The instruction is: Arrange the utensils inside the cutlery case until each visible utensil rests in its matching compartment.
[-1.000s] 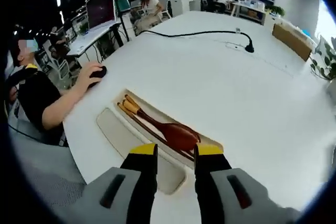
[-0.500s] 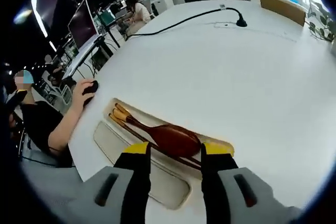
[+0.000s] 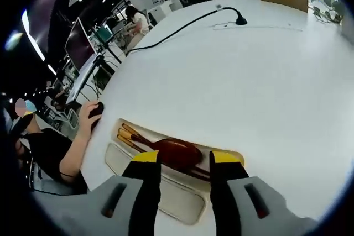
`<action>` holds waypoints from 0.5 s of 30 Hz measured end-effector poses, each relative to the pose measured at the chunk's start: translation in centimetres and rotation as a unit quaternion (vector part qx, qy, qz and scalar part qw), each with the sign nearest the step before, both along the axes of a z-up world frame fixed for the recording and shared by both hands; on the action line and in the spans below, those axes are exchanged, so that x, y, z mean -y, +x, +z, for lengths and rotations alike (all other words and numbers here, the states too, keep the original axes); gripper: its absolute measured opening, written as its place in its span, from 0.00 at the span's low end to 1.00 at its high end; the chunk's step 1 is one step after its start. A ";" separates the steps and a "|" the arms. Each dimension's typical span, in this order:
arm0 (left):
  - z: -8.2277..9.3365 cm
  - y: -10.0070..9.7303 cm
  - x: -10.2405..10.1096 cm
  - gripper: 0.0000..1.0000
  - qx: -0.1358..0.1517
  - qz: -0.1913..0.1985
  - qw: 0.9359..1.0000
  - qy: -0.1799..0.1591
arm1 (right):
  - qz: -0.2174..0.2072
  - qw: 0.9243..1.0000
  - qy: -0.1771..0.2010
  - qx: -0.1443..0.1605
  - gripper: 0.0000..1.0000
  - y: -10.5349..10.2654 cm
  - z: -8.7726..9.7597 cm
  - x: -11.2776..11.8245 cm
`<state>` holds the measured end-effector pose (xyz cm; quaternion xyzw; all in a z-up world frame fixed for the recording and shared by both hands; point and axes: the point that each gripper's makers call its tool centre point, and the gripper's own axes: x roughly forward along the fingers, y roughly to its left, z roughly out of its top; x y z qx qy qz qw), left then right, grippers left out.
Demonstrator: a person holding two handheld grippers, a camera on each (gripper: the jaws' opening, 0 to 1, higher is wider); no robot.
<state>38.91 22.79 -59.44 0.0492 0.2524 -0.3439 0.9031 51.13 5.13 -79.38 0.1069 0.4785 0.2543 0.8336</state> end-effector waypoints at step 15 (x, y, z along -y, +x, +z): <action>-0.3 -0.6 0.0 0.84 -0.003 0.007 1.000 -0.001 | -0.031 0.996 0.063 -0.050 0.15 -1.9 1.5 0.1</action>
